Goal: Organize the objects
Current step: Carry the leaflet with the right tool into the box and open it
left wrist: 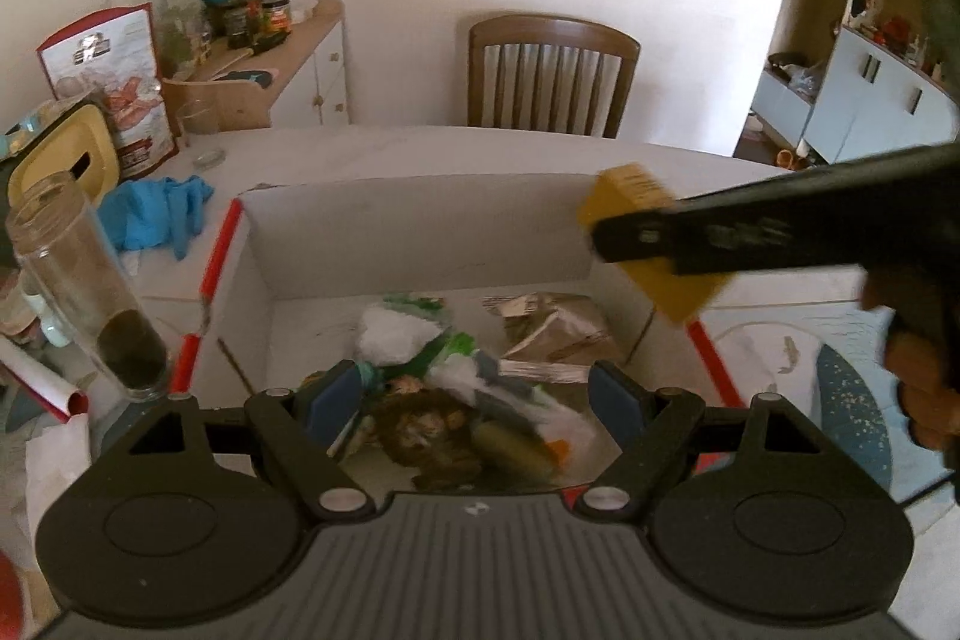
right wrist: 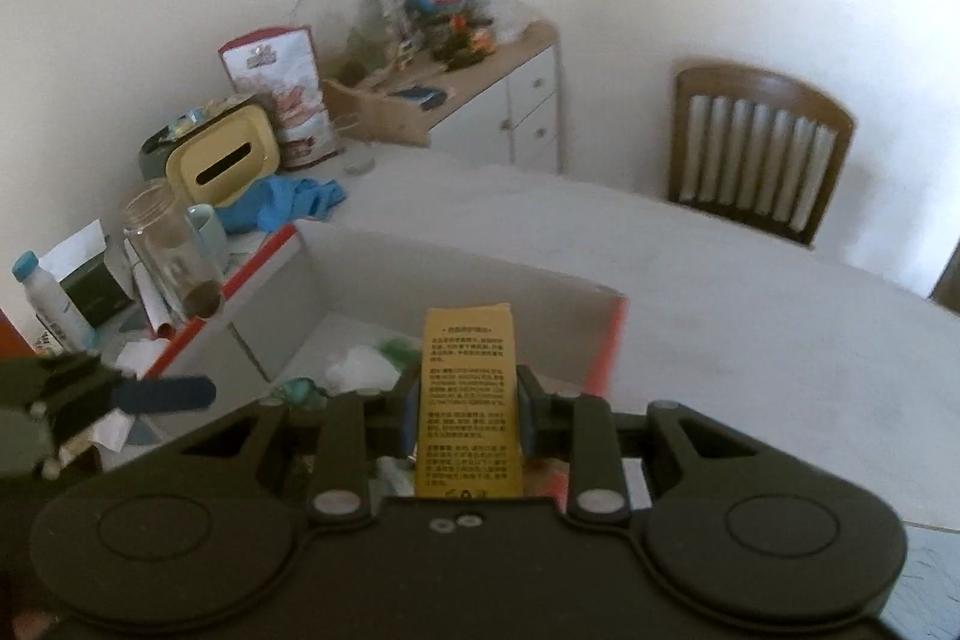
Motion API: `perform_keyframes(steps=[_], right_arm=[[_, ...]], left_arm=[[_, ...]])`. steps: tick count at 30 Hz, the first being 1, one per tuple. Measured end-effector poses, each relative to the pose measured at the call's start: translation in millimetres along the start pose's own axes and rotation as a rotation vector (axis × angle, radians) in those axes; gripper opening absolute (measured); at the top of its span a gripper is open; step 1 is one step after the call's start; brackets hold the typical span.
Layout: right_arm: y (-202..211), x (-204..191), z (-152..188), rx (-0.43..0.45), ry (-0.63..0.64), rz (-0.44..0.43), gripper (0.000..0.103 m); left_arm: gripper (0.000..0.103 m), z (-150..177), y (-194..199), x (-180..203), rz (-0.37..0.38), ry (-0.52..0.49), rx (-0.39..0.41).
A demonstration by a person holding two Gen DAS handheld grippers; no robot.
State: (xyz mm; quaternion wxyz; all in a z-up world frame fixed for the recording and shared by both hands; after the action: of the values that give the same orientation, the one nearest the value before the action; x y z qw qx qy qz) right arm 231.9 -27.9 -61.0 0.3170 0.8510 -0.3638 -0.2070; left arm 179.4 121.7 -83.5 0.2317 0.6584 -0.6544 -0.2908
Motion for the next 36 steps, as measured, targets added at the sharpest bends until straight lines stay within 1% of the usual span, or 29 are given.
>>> perform_keyframes(steps=[4,10,15,20,25,27,28,30,36], right_arm=[[-35,-16,-7,-0.045,0.009,-0.009,0.029],[-76,-32,-5,-0.111,0.016,-0.007,0.029],[-100,-44,6,-0.158,0.047,-0.003,0.029],[-117,-48,21,-0.217,0.051,0.006,0.029],[-117,-53,23,-0.215,0.077,0.015,0.031],[-110,-54,21,-0.201,0.08,0.004,0.036],[-107,-53,19,-0.195,0.084,0.008,0.036],[-100,-51,18,-0.181,0.081,0.005,0.039],[-66,-44,13,-0.12,0.063,-0.019,0.042]], left_arm=[[0.083,1,2,-13,-0.012,0.01,0.007],[0.083,4,0,-30,-0.02,0.033,-0.005],[0.083,8,-2,-37,-0.018,0.042,-0.015],[0.083,11,-4,-40,-0.016,0.045,-0.02],[0.083,11,-4,-40,-0.013,0.048,-0.022],[0.083,10,-4,-40,-0.01,0.048,-0.022],[0.083,10,-4,-40,-0.011,0.047,-0.019],[0.083,8,-3,-39,-0.01,0.045,-0.014],[0.083,3,5,-36,-0.01,0.039,0.008]])
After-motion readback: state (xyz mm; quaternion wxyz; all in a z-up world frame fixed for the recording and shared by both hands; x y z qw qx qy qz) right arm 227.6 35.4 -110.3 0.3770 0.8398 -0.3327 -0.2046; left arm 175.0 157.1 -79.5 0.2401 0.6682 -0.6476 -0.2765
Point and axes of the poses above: each gripper's, at about its wrist camera, not at the fingertips, and y roughly against the way its jaws point, x to its right, z to its underside, the point moved 8 cm from there along -y, roughly the way its jaws point, and after that the axes turned 2 degrees about y, right-handed, at the moved point
